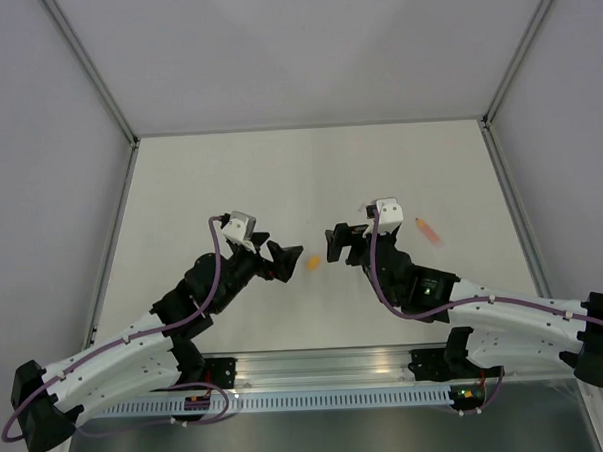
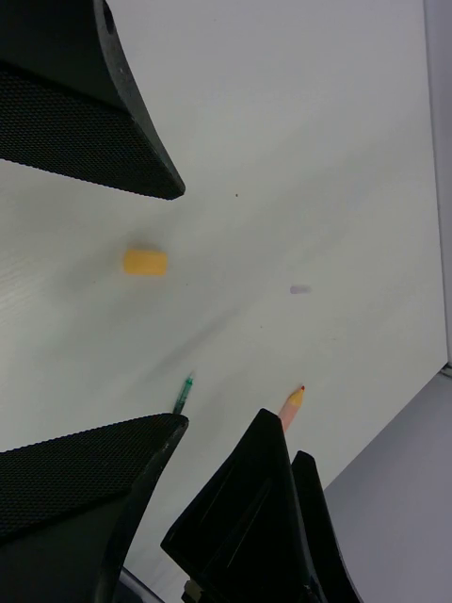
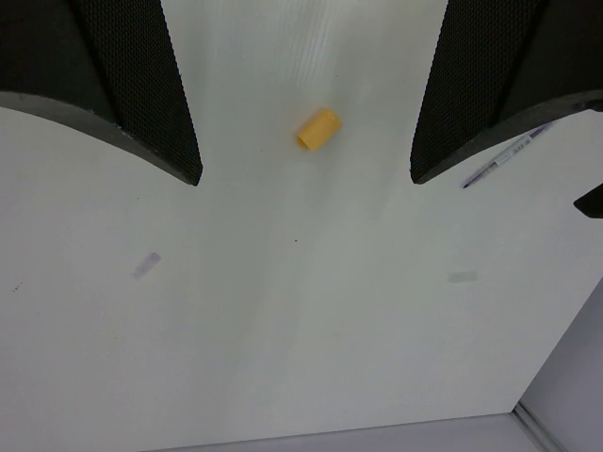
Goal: Insert the pens into the pen caps
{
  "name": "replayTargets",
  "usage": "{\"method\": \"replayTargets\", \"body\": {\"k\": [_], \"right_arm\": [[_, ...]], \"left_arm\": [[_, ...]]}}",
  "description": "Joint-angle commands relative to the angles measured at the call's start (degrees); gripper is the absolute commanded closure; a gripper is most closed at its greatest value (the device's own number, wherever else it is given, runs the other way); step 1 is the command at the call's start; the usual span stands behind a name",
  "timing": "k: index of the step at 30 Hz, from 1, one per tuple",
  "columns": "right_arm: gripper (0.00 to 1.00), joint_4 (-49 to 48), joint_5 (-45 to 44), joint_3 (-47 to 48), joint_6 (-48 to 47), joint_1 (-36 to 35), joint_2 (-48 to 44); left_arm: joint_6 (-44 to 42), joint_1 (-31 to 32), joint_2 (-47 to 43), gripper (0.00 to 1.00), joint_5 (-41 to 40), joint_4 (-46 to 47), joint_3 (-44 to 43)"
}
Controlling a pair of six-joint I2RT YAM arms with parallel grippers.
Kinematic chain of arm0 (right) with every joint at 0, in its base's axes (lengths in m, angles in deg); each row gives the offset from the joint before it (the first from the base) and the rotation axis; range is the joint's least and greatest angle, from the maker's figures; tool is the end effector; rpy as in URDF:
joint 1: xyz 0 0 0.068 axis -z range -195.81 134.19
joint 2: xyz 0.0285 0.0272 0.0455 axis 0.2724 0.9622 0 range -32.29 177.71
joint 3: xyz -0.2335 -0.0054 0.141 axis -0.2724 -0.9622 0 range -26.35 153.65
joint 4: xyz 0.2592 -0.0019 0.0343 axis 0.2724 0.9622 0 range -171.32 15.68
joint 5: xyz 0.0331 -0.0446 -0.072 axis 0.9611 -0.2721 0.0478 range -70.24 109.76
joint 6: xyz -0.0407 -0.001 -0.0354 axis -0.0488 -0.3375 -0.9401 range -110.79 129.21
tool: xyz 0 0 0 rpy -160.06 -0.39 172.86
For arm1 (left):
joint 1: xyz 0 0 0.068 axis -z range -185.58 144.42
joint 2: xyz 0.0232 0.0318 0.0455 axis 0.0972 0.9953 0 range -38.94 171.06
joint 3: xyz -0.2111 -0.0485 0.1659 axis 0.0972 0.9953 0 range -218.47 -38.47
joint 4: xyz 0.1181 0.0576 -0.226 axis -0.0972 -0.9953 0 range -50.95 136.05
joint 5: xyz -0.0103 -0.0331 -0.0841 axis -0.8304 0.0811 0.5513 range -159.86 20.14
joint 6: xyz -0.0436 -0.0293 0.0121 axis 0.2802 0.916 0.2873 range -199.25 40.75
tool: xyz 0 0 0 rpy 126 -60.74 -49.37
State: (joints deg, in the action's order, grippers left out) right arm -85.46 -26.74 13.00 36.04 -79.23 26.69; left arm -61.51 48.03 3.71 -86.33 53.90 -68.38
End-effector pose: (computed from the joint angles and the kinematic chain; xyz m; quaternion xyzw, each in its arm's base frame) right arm 0.1259 0.1940 0.2876 -0.0027 0.7694 0.1725 0.6151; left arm 0.1183 -0.1435 0.2876 0.1324 0.7234 -0.3047 0.6053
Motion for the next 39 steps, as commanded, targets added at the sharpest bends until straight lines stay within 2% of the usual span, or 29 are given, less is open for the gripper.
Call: {"method": "replayTargets", "body": {"k": [1,5,6,8,9,11,12,13,15,16,18,23,24,28,32,39], "right_arm": [[0.02,-0.7,-1.3,2.0,0.3,0.0,-0.2],[0.02,-2.2,-1.7,1.8,-2.6,0.0,0.7],[0.02,-2.4,-4.1,2.1,-3.8,0.0,1.5],[0.02,0.0,-7.5,4.4,-7.0,0.1,4.7],[0.02,2.3,-6.2,8.8,-9.1,0.5,5.8],[0.02,10.6,-1.6,13.9,-14.8,3.7,9.2],[0.03,13.8,1.6,19.0,-15.0,5.6,10.3],[0.03,19.6,3.9,21.4,-15.1,10.6,11.4],[0.03,24.2,11.0,26.1,-14.7,15.8,13.7],[0.03,28.2,12.6,27.3,-15.0,20.4,14.2],[0.03,32.7,16.3,29.3,-16.2,24.2,14.8],[0.04,39.0,23.5,31.0,-18.8,39.7,18.5],[0.05,40.2,28.2,30.7,-18.7,44.7,19.6],[0.14,40.1,38.8,28.0,-16.7,54.1,24.8],[0.16,40.6,40.0,26.1,-16.6,57.3,28.6],[0.18,41.7,38.1,24.2,-18.1,58.9,34.4]], "left_arm": [[-1.4,0.2,0.1,0.00,-1.1,2.4,0.1],[-1.2,0.2,0.5,0.00,-1.2,2.7,0.2],[-1.3,0.2,0.7,0.00,-1.3,2.8,0.3],[-1.3,0.2,0.9,0.00,-1.8,2.9,0.3],[-1.3,0.2,1.2,0.00,-1.9,2.8,0.1],[-1.1,0.2,1.2,0.00,-1.9,2.7,0.2],[-1.0,0.2,0.9,0.00,-1.9,2.7,0.4],[-0.9,0.2,0.8,0.00,-1.9,2.9,0.5],[-0.9,0.2,0.4,0.00,-2.2,3.0,0.6],[-0.9,0.2,0.2,0.00,-2.3,2.9,0.6],[-0.9,0.2,-0.3,0.00,-2.9,2.7,0.7],[-0.6,0.2,-3.1,0.00,-2.5,3.2,1.5],[-0.6,0.2,-3.5,0.00,-2.6,3.1,1.6],[-1.1,0.2,-5.7,0.00,-4.4,2.4,2.0],[-1.4,0.3,-7.3,0.00,-5.9,3.0,2.8],[-1.2,0.2,-7.6,0.00,-5.0,2.5,2.4]]}}
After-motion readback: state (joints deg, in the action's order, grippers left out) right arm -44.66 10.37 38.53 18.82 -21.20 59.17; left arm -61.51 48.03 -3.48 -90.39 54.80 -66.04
